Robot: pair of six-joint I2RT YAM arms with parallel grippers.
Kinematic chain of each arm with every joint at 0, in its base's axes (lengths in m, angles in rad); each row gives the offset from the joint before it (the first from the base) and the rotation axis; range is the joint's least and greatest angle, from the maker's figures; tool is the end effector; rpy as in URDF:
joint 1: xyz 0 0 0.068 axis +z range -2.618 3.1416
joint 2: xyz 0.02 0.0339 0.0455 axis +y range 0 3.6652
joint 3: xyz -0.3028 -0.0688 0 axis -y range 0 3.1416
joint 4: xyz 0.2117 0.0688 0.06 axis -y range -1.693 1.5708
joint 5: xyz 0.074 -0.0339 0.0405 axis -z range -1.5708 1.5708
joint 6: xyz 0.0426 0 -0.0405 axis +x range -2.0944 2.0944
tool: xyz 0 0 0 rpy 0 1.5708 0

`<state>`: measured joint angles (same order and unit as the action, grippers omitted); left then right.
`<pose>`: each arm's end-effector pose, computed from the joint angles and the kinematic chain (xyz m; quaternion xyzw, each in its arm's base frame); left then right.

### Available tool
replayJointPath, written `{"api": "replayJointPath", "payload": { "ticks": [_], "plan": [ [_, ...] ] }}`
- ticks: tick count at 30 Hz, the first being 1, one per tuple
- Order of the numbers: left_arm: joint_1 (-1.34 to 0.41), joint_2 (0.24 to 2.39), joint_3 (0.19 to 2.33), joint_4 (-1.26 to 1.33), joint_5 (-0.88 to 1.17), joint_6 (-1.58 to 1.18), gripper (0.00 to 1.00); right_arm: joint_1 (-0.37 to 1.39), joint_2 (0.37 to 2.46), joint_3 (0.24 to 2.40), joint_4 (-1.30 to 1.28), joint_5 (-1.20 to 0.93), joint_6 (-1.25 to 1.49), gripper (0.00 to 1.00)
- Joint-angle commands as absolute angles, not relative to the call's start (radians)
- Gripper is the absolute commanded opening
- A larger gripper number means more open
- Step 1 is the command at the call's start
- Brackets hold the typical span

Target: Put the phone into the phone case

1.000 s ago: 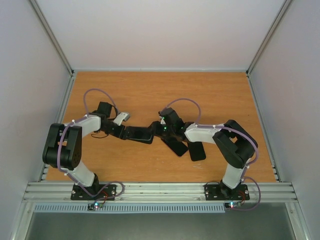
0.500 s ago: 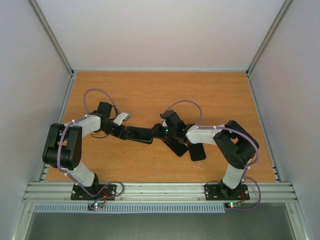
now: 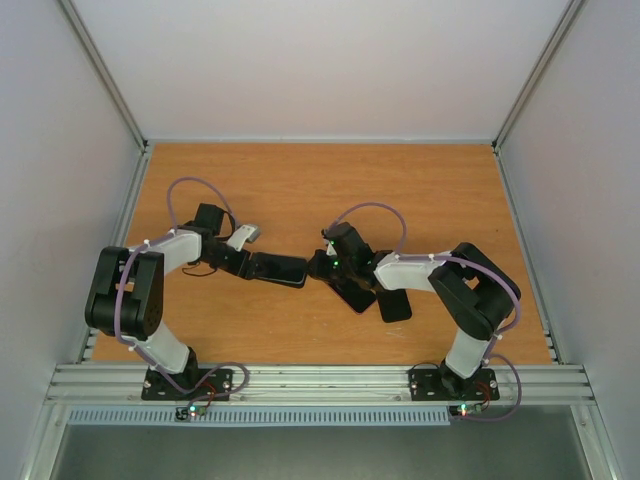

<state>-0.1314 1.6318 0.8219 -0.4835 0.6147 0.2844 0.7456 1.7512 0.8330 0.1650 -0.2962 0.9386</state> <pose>0.2523 -0.0581 0.1992 0.2358 0.9150 -0.2887 0.1543 0.2371 0.2359 0.2011 0.0291 0.9090 0.3835 0.1608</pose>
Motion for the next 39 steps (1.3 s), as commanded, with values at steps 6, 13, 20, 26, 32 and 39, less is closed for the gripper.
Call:
{"api": "replayJointPath", "payload": {
  "ticks": [6, 13, 20, 26, 32, 39],
  "plan": [
    [-0.137, 1.64, 0.827, -0.497, 0.637, 0.301, 0.72, 0.741, 1.767, 0.821, 0.217, -0.314, 0.93, 0.08],
    [-0.137, 1.643, 0.829, -0.499, 0.64, 0.302, 0.72, 0.742, 1.739, 0.818, 0.182, -0.273, 0.912, 0.13],
    [-0.137, 1.646, 0.83, -0.5, 0.642, 0.304, 0.72, 0.742, 1.792, 0.833, 0.204, -0.307, 0.916, 0.12],
    [-0.137, 1.647, 0.831, -0.502, 0.644, 0.304, 0.72, 0.743, 1.808, 0.828, 0.219, -0.319, 0.921, 0.1],
    [-0.137, 1.654, 0.834, -0.505, 0.652, 0.307, 0.72, 0.754, 1.825, 0.811, 0.256, -0.337, 0.932, 0.06],
    [-0.137, 1.657, 0.838, -0.508, 0.653, 0.307, 0.72, 0.769, 1.861, 0.826, 0.293, -0.373, 0.945, 0.05]
  ]
}}
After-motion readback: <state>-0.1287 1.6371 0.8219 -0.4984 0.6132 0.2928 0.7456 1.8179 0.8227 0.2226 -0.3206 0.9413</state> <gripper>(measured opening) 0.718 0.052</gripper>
